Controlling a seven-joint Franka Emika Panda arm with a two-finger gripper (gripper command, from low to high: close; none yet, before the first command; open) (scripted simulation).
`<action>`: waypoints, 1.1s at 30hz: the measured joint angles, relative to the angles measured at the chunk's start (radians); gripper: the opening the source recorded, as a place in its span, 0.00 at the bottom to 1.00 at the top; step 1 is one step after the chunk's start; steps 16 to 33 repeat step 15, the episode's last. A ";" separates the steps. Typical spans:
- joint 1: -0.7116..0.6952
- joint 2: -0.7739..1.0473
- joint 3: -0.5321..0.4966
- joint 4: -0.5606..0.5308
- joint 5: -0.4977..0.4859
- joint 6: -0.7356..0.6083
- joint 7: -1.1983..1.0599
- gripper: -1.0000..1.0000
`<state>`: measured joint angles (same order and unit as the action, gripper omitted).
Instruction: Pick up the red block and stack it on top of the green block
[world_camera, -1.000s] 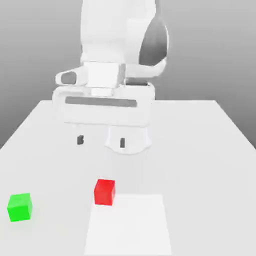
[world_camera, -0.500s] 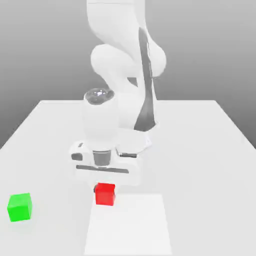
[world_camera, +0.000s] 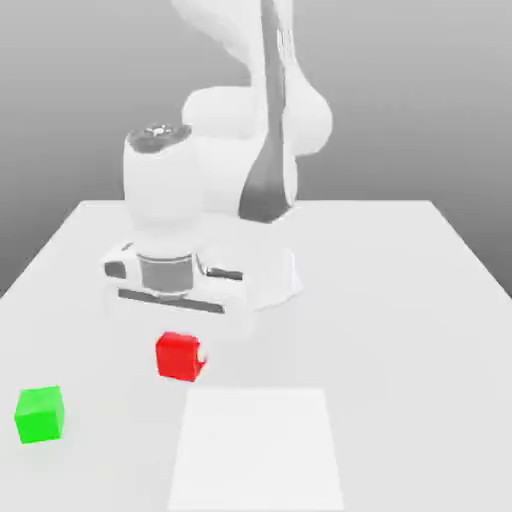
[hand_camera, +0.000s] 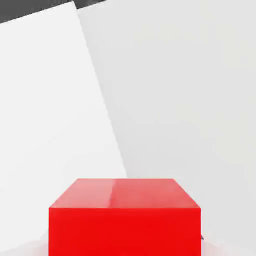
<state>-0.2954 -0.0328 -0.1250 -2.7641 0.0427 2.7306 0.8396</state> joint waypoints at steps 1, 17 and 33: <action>-0.025 0.018 -0.015 0.036 0.004 -0.019 0.023 0.00; -0.194 0.292 -0.045 0.260 0.075 0.027 0.130 1.00; -0.194 0.292 -0.045 0.260 0.075 0.027 0.130 1.00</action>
